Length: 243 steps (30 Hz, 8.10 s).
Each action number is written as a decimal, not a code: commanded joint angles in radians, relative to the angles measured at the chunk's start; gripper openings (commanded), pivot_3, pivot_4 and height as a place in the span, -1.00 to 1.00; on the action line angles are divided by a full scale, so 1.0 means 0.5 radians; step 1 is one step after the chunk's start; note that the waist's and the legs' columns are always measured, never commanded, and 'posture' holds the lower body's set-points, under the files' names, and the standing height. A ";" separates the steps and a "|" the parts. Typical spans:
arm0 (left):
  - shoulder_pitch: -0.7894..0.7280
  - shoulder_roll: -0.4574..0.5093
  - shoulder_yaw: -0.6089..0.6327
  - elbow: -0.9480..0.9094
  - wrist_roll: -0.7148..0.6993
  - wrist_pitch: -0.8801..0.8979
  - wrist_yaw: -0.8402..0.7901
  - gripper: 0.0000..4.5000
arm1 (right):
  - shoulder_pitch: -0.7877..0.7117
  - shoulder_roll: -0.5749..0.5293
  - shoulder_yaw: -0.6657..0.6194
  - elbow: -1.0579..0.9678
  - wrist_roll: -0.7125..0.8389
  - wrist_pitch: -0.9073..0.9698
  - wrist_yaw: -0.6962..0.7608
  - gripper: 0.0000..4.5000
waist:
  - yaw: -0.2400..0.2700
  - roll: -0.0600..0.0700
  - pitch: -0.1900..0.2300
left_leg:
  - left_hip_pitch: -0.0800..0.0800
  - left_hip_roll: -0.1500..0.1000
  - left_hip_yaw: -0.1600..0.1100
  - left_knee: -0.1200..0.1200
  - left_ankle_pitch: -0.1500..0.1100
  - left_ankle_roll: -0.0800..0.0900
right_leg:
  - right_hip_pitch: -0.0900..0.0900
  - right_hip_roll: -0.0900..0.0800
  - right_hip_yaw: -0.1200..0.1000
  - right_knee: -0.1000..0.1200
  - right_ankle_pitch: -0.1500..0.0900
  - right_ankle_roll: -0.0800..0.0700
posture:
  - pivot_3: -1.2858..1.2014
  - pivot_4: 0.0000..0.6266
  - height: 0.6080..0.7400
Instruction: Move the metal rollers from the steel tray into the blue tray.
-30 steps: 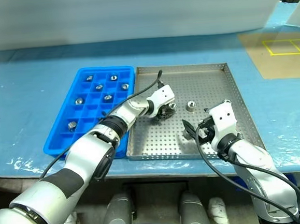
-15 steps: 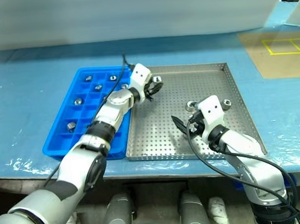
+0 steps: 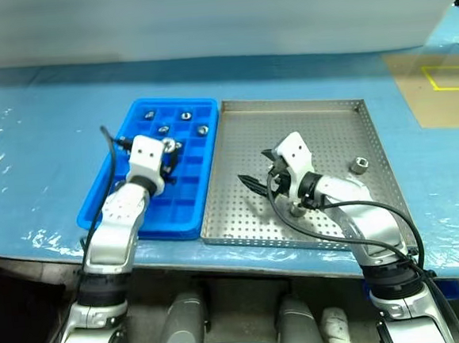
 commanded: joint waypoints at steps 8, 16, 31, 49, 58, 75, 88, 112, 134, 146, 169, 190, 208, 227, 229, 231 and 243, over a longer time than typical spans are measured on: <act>0.065 0.047 0.123 -0.214 -0.018 0.110 0.157 -0.24 | -0.162 0.011 0.067 0.141 -0.009 -0.113 0.152 1.00 | 0.133 0.001 0.001 | -0.005 0.000 -0.002 0.001 0.000 -0.001 | -0.003 0.000 0.001 0.001 0.000 0.000 | 0.39 -0.52 1.00; -0.012 0.112 0.098 -0.075 -0.068 0.062 0.119 -0.24 | -0.147 0.008 0.065 0.121 -0.013 -0.107 0.161 1.00 | 0.193 0.001 0.001 | -0.005 0.000 -0.002 0.001 0.001 -0.001 | -0.004 0.001 0.002 0.002 0.000 0.000 | 0.39 -0.52 1.00; -0.225 0.144 -0.013 0.176 -0.178 0.018 -0.024 -0.24 | -0.063 -0.006 0.031 0.036 -0.008 -0.083 0.097 1.00 | 0.191 0.001 0.001 | -0.006 0.000 -0.002 0.002 0.004 -0.006 | -0.009 0.002 0.002 0.007 0.000 0.001 | 0.32 -0.52 1.00; -0.572 -0.142 -0.222 0.475 -0.491 -0.071 -0.423 0.78 | 0.176 -0.045 -0.184 -0.293 0.036 0.051 -0.133 1.00 | 0.152 0.002 0.000 | -0.016 0.000 -0.002 0.009 0.008 -0.013 | -0.013 0.001 0.003 0.010 0.001 0.001 | 0.14 -0.52 1.00; -1.037 -0.275 -0.436 1.186 -0.575 -0.556 -1.097 0.78 | 0.595 -0.063 -0.439 -0.767 0.111 0.282 -0.342 1.00 | -0.038 0.003 0.000 | -0.012 -0.002 0.001 0.007 0.010 -0.015 | -0.013 0.001 0.005 0.009 0.002 0.003 | -0.04 -0.52 1.00; -1.392 -0.431 -0.709 2.053 -0.367 -1.076 -1.879 0.78 | 1.054 -0.106 -0.775 -1.086 0.289 0.478 -0.426 1.00 | -0.171 0.004 -0.001 | 0.009 -0.003 0.013 0.003 0.001 -0.001 | 0.000 -0.001 0.007 0.004 0.000 0.006 | -0.15 -0.52 1.00; -1.390 -0.480 -0.861 2.227 -0.092 -1.124 -1.913 0.78 | 1.072 -0.111 -0.756 -1.089 0.293 0.461 -0.457 1.00 | -0.191 0.005 -0.001 | 0.011 -0.003 0.013 0.004 0.000 0.000 | 0.001 -0.002 0.007 0.004 0.001 0.004 | -0.15 -0.52 1.00; -0.994 -0.294 -0.442 1.416 -0.282 -0.787 -1.430 -0.24 | 0.757 -0.108 -0.497 -0.830 0.234 0.336 -0.425 1.00 | -0.193 0.008 -0.003 | 0.015 -0.003 0.014 0.003 0.000 0.001 | 0.003 -0.001 0.006 0.005 0.002 0.002 | 0.00 -0.52 1.00; 0.444 0.161 0.107 -0.808 -0.212 0.205 -0.304 -0.24 | -0.068 -0.102 0.107 0.086 0.065 -0.046 0.224 1.00 | -0.007 0.009 -0.002 | 0.005 0.000 0.005 0.002 0.000 0.001 | 0.003 -0.002 0.000 0.003 -0.001 0.000 | 0.34 -0.52 1.00; 0.806 0.220 0.149 -0.947 -0.269 0.223 -0.199 -0.24 | -0.112 -0.055 0.144 0.189 0.016 -0.109 0.316 1.00 | 0.132 0.009 -0.001 | 0.005 0.000 -0.001 0.001 0.000 0.000 | 0.003 -0.001 0.003 0.005 -0.010 0.014 | 0.36 -0.52 1.00; 0.149 0.169 -0.257 0.094 -0.352 -0.555 -0.543 0.94 | 0.009 -0.069 -0.115 0.002 0.043 -0.030 0.080 1.00 | 0.218 0.050 -0.023 | 0.012 -0.002 0.006 -0.004 0.000 0.000 | 0.007 -0.003 0.009 0.007 -0.010 0.020 | 0.19 -0.52 1.00; -1.397 -0.392 -0.499 2.060 -0.313 -0.983 -0.981 0.94 | 0.823 -0.076 -0.832 -0.906 0.243 0.384 -0.469 1.00 | -0.210 0.020 -0.009 | -0.005 -0.033 0.016 -0.010 0.008 0.029 | -0.006 -0.030 0.004 -0.021 0.015 0.029 | -0.14 -0.52 1.00; -1.748 -0.642 -0.404 2.812 -0.149 -1.242 -0.884 0.94 | 0.962 -0.044 -0.839 -1.053 0.292 0.423 -0.621 1.00 | -0.253 0.019 -0.008 | 0.009 -0.035 0.030 0.008 -0.010 0.039 | 0.011 -0.041 0.006 -0.023 0.003 0.046 | -0.20 -0.52 1.00; -1.798 -0.777 -0.380 2.886 -0.051 -1.250 -0.733 0.94 | 1.043 0.059 -0.722 -1.181 0.275 0.435 -0.755 1.00 | -0.256 0.019 -0.008 | 0.006 -0.036 0.032 0.007 -0.013 0.044 | 0.009 -0.041 0.006 -0.026 0.010 0.035 | -0.23 -0.52 1.00; -1.804 -0.780 -0.378 2.888 -0.051 -1.249 -0.734 0.94 | 1.049 0.074 -0.705 -1.184 0.271 0.433 -0.768 1.00 | -0.257 0.019 -0.008 | 0.006 -0.036 0.032 0.006 -0.013 0.044 | 0.009 -0.041 0.005 -0.026 0.010 0.035 | -0.23 -0.52 1.00; -1.803 -0.778 -0.378 2.892 -0.047 -1.247 -0.731 0.94 | 1.059 0.094 -0.679 -1.195 0.266 0.430 -0.788 1.00 | -0.257 0.019 -0.008 | 0.006 -0.036 0.032 0.006 -0.013 0.044 | 0.009 -0.041 0.006 -0.027 0.009 0.035 | -0.24 -0.52 1.00; -1.778 -0.832 -0.401 2.900 -0.004 -1.271 -0.728 0.94 | 1.197 0.124 -0.715 -1.317 0.280 0.450 -0.856 1.00 | -0.272 0.018 -0.007 | 0.006 -0.036 0.033 0.004 -0.013 0.044 | 0.008 -0.041 0.006 -0.028 0.006 0.041 | -0.27 -0.52 1.00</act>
